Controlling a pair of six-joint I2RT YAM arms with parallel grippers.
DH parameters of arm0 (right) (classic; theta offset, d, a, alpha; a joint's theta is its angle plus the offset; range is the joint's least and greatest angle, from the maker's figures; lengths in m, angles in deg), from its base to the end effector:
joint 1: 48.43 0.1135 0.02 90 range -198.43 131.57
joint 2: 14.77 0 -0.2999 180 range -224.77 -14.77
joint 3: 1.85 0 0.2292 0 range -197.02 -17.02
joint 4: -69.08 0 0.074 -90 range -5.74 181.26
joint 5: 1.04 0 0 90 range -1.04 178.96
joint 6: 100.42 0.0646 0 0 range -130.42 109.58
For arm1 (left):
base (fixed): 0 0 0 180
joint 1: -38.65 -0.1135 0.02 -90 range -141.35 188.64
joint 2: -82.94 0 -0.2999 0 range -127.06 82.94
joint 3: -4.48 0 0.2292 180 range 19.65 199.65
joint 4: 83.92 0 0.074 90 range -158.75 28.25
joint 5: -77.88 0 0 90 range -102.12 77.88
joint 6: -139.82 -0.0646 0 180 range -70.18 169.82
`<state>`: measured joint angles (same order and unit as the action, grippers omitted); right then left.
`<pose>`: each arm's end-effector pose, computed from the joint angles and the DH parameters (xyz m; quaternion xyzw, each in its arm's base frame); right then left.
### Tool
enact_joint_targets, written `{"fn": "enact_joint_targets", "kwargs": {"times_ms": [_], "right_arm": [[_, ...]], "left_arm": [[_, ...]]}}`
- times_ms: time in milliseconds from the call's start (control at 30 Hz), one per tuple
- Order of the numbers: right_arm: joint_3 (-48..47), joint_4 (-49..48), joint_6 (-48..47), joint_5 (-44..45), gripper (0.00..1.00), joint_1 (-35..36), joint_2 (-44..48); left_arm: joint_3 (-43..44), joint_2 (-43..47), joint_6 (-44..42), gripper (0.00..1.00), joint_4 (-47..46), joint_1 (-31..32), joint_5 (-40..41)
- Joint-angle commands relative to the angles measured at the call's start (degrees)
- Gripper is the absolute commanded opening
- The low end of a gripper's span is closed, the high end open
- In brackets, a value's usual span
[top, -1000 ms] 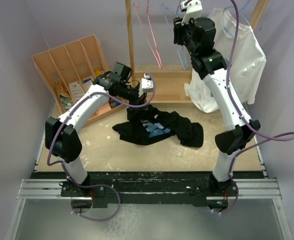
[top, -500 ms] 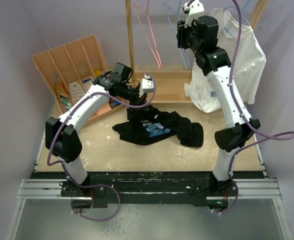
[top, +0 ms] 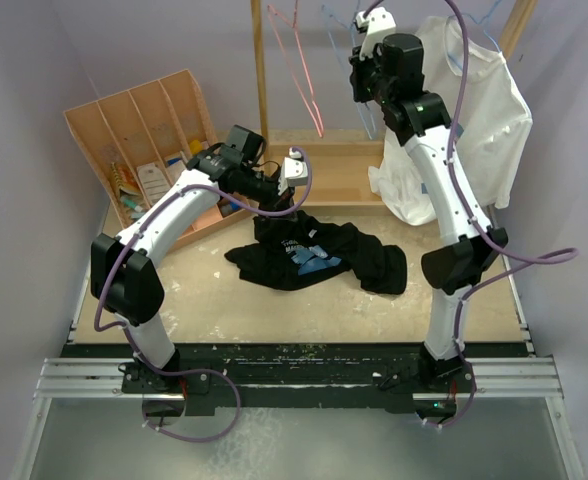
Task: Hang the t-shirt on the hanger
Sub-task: Pick up the hanger from the clothesline.
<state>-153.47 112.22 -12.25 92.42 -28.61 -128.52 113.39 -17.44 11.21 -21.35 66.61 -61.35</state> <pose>0.4337 0.1522 0.5160 -0.1187 0.7292 0.0833 0.6687 0.3029 -0.2162 0.3484 0.5820 0.6523 -0.3684 0.3162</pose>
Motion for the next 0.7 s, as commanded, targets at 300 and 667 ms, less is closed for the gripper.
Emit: {"fn": "enact_joint_targets", "kwargs": {"times_ms": [300,667], "right_arm": [[4.4,-6.0,-0.4,1.5,0.00,-0.2,7.9],[8.1,-9.7,-2.6,6.3,0.00,-0.2,13.7]], "left_arm": [[-0.9,0.9,-1.0,0.00,-0.4,0.4,-2.2],[-1.8,1.5,-0.1,0.00,-1.1,0.5,-2.6]]}}
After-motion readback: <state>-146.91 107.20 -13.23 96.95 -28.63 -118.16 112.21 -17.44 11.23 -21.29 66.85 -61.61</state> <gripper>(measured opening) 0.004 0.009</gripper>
